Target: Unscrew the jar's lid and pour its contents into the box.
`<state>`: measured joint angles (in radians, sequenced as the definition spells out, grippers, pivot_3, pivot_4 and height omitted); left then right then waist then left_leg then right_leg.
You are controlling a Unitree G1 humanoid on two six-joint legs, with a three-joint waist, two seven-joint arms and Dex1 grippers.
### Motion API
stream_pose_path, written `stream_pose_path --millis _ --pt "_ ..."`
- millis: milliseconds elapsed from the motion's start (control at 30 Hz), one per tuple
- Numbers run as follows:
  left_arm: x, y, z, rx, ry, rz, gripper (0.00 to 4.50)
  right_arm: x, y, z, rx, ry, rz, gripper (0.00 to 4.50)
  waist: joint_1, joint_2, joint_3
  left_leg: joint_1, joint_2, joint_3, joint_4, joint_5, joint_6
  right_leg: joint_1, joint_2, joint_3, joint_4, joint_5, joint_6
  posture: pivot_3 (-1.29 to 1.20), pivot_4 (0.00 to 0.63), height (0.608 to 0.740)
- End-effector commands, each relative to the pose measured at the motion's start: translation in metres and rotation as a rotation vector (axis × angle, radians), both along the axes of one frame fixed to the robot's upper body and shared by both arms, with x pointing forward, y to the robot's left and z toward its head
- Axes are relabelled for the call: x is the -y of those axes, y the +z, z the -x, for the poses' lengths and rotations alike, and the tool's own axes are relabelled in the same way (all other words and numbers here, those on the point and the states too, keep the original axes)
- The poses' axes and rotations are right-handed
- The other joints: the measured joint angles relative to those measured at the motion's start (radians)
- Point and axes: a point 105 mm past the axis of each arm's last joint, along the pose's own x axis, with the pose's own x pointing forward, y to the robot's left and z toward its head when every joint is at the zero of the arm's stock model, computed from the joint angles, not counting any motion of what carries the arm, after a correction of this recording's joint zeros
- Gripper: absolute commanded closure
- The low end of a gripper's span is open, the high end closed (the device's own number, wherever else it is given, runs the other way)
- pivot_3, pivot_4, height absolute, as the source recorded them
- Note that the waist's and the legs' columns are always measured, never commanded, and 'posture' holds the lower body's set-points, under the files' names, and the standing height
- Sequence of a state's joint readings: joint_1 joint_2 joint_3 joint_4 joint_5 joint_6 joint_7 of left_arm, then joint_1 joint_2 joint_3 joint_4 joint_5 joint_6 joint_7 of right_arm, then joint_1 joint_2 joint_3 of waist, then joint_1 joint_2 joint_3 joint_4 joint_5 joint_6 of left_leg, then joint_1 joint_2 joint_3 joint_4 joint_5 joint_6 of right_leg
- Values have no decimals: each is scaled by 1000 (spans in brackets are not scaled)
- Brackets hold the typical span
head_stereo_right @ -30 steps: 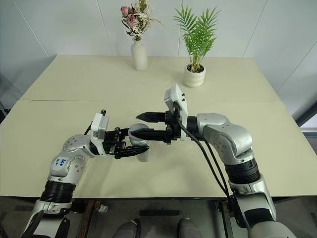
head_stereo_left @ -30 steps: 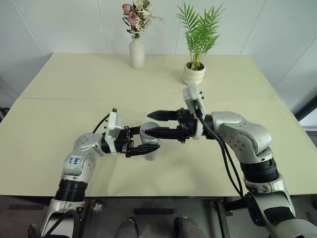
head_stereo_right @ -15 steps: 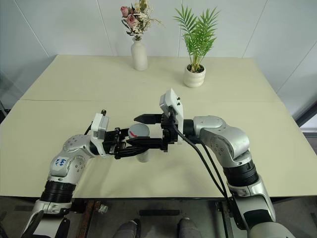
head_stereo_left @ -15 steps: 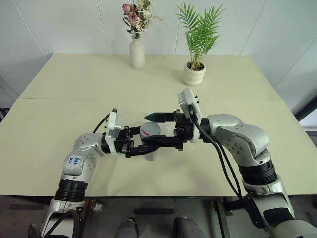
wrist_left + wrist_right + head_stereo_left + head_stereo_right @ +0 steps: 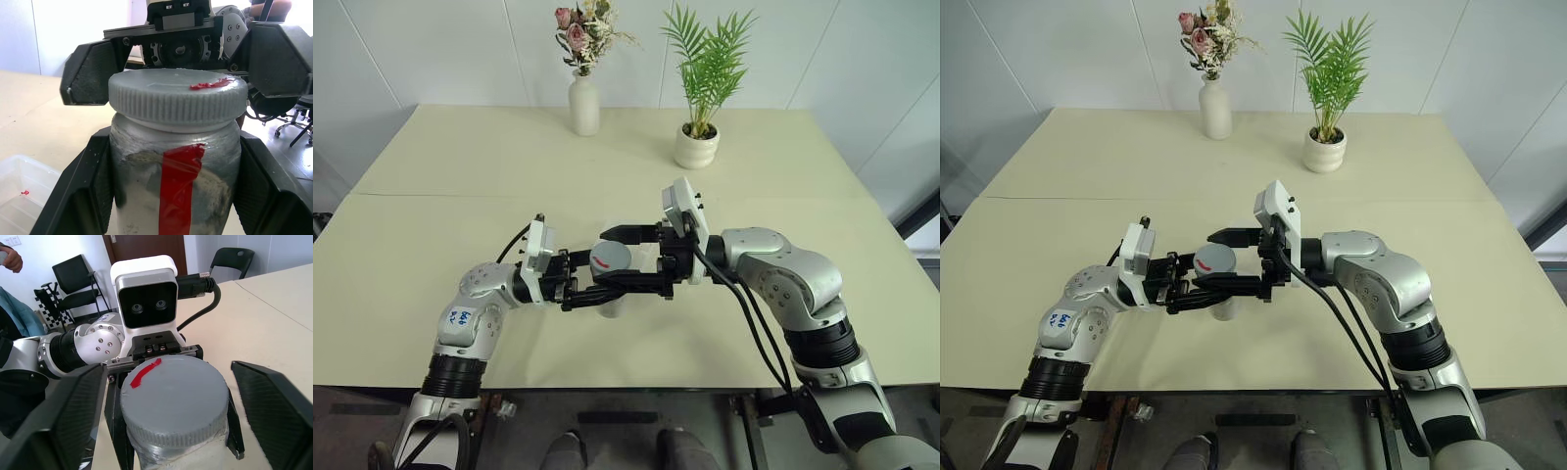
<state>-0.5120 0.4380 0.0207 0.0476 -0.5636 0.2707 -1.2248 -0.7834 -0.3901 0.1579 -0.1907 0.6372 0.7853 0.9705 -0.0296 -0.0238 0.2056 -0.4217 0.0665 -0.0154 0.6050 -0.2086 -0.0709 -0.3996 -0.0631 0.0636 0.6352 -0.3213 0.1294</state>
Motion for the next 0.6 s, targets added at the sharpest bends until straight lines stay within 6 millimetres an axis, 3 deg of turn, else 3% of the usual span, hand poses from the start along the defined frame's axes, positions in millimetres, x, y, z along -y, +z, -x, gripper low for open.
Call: stream_pose_path --millis 33,100,267,600 --pt "1 10 5 43 -19 20 1756 -1 4 4 26 22 -13 1326 0 0 0 0 0 0 0 0 0 0 0 0 0 0 0 0 150 740" --pt "1 10 5 43 -19 20 1756 -1 2 3 27 20 -9 1933 0 0 0 0 0 0 0 0 0 0 0 0 0 0 0 0 150 740" --pt "0 10 5 44 -18 19 1756 -1 5 1 36 13 -23 1933 0 0 0 0 0 0 0 0 0 0 0 0 0 0 0 0 150 740" --pt "0 10 5 41 -19 22 1756 1 45 6 48 58 -161 1933 0 0 0 0 0 0 0 0 0 0 0 0 0 0 0 0 150 740"
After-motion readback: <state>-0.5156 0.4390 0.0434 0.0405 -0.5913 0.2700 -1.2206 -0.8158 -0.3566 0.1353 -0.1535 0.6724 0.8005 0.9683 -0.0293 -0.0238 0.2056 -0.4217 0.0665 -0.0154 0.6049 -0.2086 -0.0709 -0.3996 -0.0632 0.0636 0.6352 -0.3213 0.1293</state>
